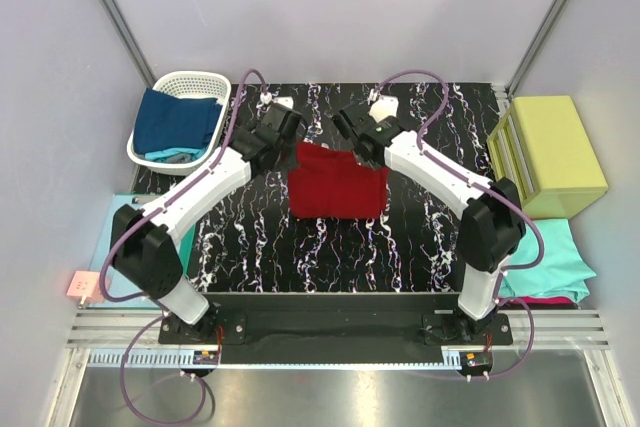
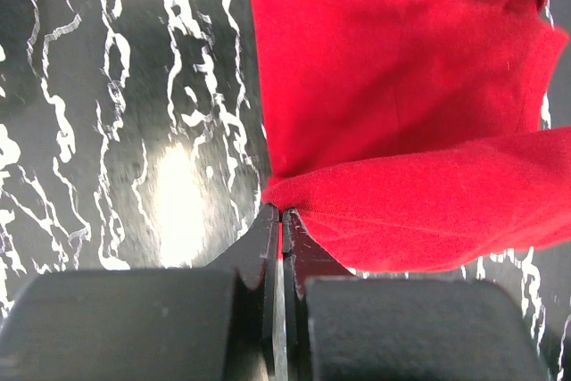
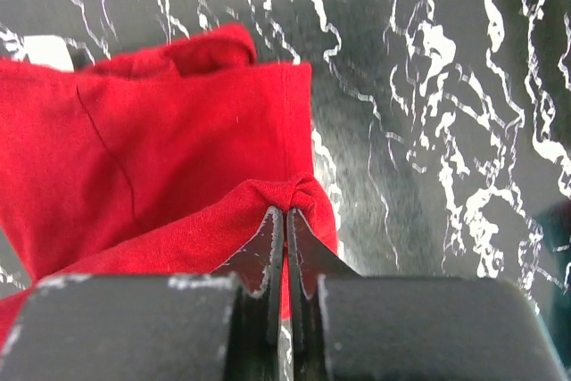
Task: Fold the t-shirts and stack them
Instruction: Fold the long partially folded tshirt into a neat square
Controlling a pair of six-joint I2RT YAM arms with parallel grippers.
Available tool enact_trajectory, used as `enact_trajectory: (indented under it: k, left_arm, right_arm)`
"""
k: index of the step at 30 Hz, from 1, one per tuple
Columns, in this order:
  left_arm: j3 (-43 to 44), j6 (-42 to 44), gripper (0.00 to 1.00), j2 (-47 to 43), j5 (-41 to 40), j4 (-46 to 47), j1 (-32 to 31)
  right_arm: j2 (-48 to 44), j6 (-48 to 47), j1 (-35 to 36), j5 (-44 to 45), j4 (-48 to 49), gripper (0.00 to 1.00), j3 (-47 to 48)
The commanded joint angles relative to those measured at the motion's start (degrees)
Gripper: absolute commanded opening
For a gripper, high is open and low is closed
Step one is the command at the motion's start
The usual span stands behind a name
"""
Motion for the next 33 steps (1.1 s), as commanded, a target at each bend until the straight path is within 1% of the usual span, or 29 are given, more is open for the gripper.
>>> enact_trajectory:
  k: [1, 7, 13, 17, 28, 29, 30, 31, 32, 33]
  left_arm:
    - [6.4, 2.14, 0.0, 2.42, 0.96, 2.61, 2.5]
    - [13.08, 3.29, 0.0, 8.39, 0.96, 2.69, 4.7]
    - [21.69, 3.73, 0.0, 17.69, 2.27, 2.61, 6.82]
    - [27.22, 3.73, 0.01, 23.42, 4.03, 2.61, 8.22]
    - [35.32, 3.64, 0.03, 36.51, 7.98, 3.22, 11.74]
    - [36.81, 3.64, 0.06, 37.22, 8.34, 3.22, 12.09]
    - [37.52, 3.73, 0.1, 37.83, 8.78, 3.4, 12.18]
    - [38.57, 3.82, 0.16, 38.45, 9.13, 3.4, 12.27]
    - [38.75, 3.82, 0.29, 38.28, 9.22, 3.31, 12.27]
    - [38.49, 3.64, 0.35, 36.8, 9.22, 4.18, 12.18]
  right_arm:
    - [1.77, -3.3, -1.56, 4.62, 1.84, 0.0, 5.58]
    - [6.68, -5.33, -3.67, 6.03, 3.16, 0.0, 9.8]
    - [12.49, -7.17, -7.01, 5.24, 6.14, 0.0, 13.93]
    - [17.41, -8.84, -8.41, 4.71, 7.12, 0.0, 18.57]
    - [31.83, -12.97, -10.44, 2.78, 8.0, 0.0, 31.58]
    - [32.62, -12.98, -10.61, 2.34, 8.0, 0.0, 32.29]
    - [34.1, -13.24, -10.96, 1.38, 7.91, 0.02, 33.09]
    - [34.64, -13.5, -11.4, 0.59, 7.74, 0.14, 34.22]
    - [34.65, -13.5, -11.41, 1.28, 7.73, 0.25, 34.32]
    - [33.78, -13.59, -11.41, 1.54, 7.73, 0.44, 34.06]
